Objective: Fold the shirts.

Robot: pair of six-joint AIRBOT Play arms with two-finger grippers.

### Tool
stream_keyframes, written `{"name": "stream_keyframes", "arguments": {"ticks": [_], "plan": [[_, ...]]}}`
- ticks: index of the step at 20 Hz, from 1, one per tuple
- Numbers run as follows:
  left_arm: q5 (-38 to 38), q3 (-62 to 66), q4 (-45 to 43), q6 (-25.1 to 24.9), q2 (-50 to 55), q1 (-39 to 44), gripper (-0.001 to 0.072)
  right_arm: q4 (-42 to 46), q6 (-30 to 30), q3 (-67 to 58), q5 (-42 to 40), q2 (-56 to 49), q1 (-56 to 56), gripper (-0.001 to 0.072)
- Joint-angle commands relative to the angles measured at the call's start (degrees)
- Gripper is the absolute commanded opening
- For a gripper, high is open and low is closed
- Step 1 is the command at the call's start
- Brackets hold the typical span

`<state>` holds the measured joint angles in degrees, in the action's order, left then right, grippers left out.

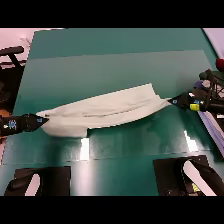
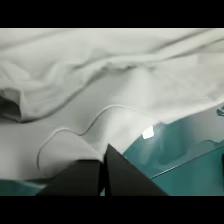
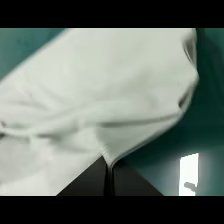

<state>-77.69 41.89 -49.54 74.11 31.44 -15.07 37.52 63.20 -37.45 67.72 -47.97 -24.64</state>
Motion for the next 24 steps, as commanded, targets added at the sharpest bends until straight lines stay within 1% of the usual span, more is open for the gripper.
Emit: {"name": "stream_keyframes", "arguments": {"ticks": [1, 3, 5, 7, 10, 11, 14, 16, 17, 19, 20, 22, 24], "plan": [[4.5, -0.7, -5.4, 0.8, -1.1, -0.4, 0.0026, -2.9, 1.9, -0.1, -10.0, 2.6, 5.2, 0.0016], [9.7, -2.9, -9.7, 0.8, -1.1, -0.4, 0.0026, -3.5, 1.7, -0.1, -12.9, -1.3, 7.3, 0.0016], [15.3, -7.2, -10.1, 0.3, -1.1, -0.4, 0.0026, -3.5, 0.9, -1.0, -15.3, -7.5, 10.1, 0.0017], [21.5, -11.7, -10.1, -1.8, -1.1, -0.4, 0.0026, -3.5, -0.7, -5.2, -15.5, -14.7, 12.5, 0.0016], [32.0, -16.8, -10.0, -2.8, -0.7, -0.4, 0.0026, -3.0, -0.7, -13.6, -17.2, -25.5, 14.2, 0.0017], [35.2, -17.8, -9.4, -4.2, 0.7, -0.4, 0.0026, -3.1, -0.6, -16.0, -16.7, -28.7, 14.2, 0.0017], [42.2, -18.3, -4.1, -13.4, 6.7, -0.3, 0.0027, -3.1, -0.5, -21.7, -13.7, -36.8, 14.2, 0.0017], [47.8, -18.2, 3.1, -20.7, 11.9, -0.3, 0.0027, -3.1, -0.1, -24.3, -12.5, -40.6, 14.2, 0.0016], [49.6, -18.1, 7.6, -25.4, 14.7, -0.3, 0.0027, -3.0, 0.0, -25.0, -12.2, -42.0, 14.2, 0.0017], [50.1, -17.1, 15.5, -35.4, 19.4, -0.3, 0.0027, -3.0, 0.0, -25.0, -12.2, -43.8, 14.2, 0.0016], [49.6, -16.3, 18.6, -39.5, 21.5, -0.2, 0.0027, -3.0, 0.0, -25.0, -12.1, -44.5, 14.2, 0.0017], [49.6, -14.8, 21.4, -44.7, 25.1, -0.3, 0.0027, -3.0, 0.0, -25.0, -12.0, -45.6, 14.2, 0.0017], [49.6, -13.8, 22.1, -46.9, 26.7, -0.3, 0.0028, -3.0, -0.3, -25.0, -11.8, -45.7, 14.2, 0.0017]]}}
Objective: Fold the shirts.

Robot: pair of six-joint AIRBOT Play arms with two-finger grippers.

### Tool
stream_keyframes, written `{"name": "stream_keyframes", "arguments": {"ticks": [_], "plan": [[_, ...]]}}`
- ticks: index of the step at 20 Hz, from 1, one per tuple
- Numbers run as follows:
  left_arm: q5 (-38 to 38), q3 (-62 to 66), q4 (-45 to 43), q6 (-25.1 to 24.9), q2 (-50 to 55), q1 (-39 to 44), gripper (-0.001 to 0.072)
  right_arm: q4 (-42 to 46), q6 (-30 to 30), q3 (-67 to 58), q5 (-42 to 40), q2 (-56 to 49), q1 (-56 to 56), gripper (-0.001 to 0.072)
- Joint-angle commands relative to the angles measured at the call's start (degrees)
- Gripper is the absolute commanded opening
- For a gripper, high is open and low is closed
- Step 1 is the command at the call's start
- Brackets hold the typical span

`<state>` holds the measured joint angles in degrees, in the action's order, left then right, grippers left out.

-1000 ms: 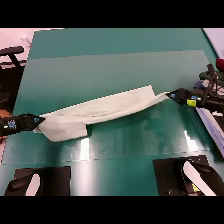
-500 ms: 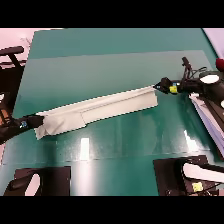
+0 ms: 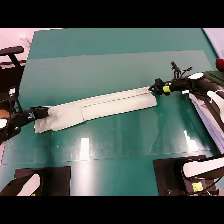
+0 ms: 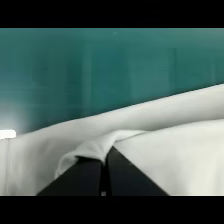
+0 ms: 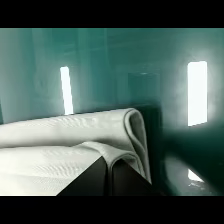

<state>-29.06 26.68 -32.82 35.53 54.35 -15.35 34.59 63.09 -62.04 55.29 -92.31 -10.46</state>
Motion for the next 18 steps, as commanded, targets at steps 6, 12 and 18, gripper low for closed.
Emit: {"name": "stream_keyframes", "arguments": {"ticks": [6, 12, 18], "plan": [[-3.0, 9.0, 4.0, -7.5, 4.2, 0.0, 0.0537, -0.3, -3.2, -0.4, 2.0, 0.1, 0.0, 0.0549], [-24.5, 24.1, -11.3, 19.8, 4.2, 0.5, 0.023, 1.4, -4.1, -0.4, 5.5, 7.9, -7.4, 0.0617], [-22.3, 24.5, -11.3, 34.4, 12.7, 22.6, 0.0025, 1.6, -4.7, -0.4, 15.7, 5.5, -15.3, 0.0618]]}}
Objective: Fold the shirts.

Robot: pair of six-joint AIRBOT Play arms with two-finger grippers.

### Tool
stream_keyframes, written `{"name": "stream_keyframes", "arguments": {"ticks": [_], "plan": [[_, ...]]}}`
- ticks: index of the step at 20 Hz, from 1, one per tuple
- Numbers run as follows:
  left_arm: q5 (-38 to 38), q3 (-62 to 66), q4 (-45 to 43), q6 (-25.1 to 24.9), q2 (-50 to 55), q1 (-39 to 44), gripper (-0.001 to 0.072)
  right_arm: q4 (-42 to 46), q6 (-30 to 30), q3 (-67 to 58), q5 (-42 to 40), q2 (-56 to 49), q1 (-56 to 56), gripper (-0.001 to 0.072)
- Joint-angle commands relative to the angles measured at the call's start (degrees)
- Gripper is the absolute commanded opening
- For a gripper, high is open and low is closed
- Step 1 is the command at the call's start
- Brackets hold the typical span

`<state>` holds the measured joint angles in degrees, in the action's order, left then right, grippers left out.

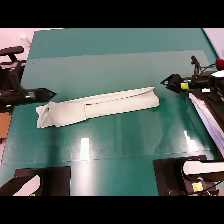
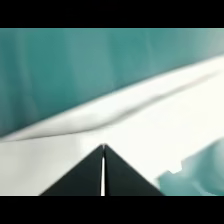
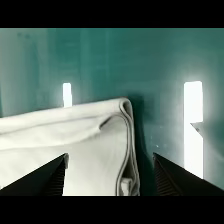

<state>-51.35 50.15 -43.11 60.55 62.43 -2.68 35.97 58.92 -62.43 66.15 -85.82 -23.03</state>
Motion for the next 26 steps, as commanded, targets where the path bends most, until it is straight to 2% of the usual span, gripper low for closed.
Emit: {"name": "stream_keyframes", "arguments": {"ticks": [1, 4, 6, 8, 11, 14, 22, 26], "plan": [[1.1, 1.9, -1.0, 12.0, 8.1, 14.5, 0.0025, 0.2, -1.3, 0.0, 5.7, -2.1, -2.8, 0.0618], [4.6, 7.0, -0.9, 14.7, 17.6, 24.7, 0.0024, 0.4, -3.1, 0.0, 7.0, -5.4, -1.4, 0.0618], [7.5, 10.4, -0.9, 18.6, 21.9, 28.3, 0.0024, 1.8, -3.1, 0.0, 6.7, -7.3, -0.5, 0.0618], [9.6, 12.4, -1.0, 23.8, 24.8, 29.9, 0.0024, 1.8, -3.1, 0.0, 5.7, -8.4, 0.2, 0.0618], [8.4, 13.2, -1.7, 26.1, 26.9, 30.2, 0.0023, 1.6, -3.2, 0.0, 4.7, -8.4, 0.2, 0.0618], [7.8, 13.2, -4.8, 31.0, 27.9, 30.2, 0.0023, 1.7, -4.0, 0.0, 4.3, -8.4, 0.2, 0.0618], [6.0, 13.7, -6.6, 31.1, 27.7, 30.2, 0.0023, 1.7, -5.1, 0.0, 1.8, -8.4, 5.0, 0.0617], [3.1, 16.0, -14.3, 34.1, 27.7, 30.2, 0.0023, 1.7, -5.0, 0.0, 1.3, -8.4, 7.5, 0.0616]]}}
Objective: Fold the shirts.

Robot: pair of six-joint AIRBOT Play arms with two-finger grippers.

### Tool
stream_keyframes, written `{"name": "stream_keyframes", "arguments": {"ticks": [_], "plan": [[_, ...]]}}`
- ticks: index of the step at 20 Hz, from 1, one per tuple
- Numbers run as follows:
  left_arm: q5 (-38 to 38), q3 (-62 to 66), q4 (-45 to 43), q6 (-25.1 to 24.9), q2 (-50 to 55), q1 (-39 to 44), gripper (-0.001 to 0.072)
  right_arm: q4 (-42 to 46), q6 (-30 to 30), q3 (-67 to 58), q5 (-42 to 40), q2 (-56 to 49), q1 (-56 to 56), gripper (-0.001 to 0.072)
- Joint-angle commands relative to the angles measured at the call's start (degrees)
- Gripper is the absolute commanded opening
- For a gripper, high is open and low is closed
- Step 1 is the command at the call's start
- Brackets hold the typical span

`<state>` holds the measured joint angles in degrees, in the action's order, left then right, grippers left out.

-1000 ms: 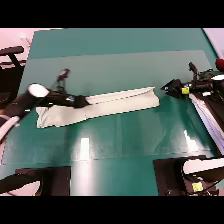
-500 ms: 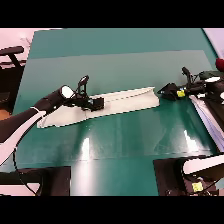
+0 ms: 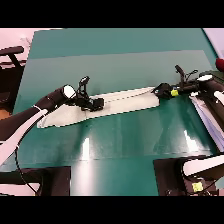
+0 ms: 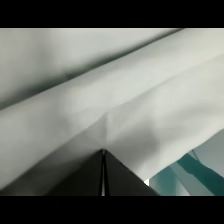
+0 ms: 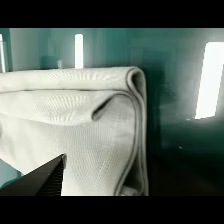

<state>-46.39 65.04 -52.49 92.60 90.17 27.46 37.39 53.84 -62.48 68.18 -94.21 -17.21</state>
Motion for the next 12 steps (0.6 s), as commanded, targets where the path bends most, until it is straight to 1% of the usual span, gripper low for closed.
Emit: {"name": "stream_keyframes", "arguments": {"ticks": [1, 2, 4, 6, 7, 8, 12], "plan": [[-2.0, 1.1, -5.9, 2.2, 0.0, 0.0, 0.0024, 0.2, 0.3, 0.0, -0.8, 0.0, 2.4, 0.0615], [-2.3, 1.1, -6.4, 2.6, 0.0, 0.0, 0.0023, 0.2, 1.0, 0.0, -1.3, 0.0, 3.2, 0.0606], [-2.5, 1.1, -6.4, 2.6, 0.1, 0.0, 0.0023, 0.1, 1.4, 0.0, -2.4, 0.0, 4.8, 0.0489], [-2.5, 1.1, -6.6, 2.5, 0.2, 0.0, 0.0024, 0.1, 2.0, 0.0, -2.7, 0.0, 5.9, 0.0295], [-2.5, 1.1, -6.7, 2.6, 0.2, 0.0, 0.0023, 0.0, 2.1, 0.0, -2.7, 0.0, 6.1, 0.0177], [-2.4, 1.1, -6.7, 2.6, 0.2, 0.0, 0.0023, -0.7, 2.1, 0.0, -2.5, 0.0, 6.1, 0.0014], [-2.6, 1.1, -6.8, 2.5, 0.9, 0.1, 0.0023, -4.7, 2.2, 0.0, -2.3, 4.0, 6.1, 0.0016]]}}
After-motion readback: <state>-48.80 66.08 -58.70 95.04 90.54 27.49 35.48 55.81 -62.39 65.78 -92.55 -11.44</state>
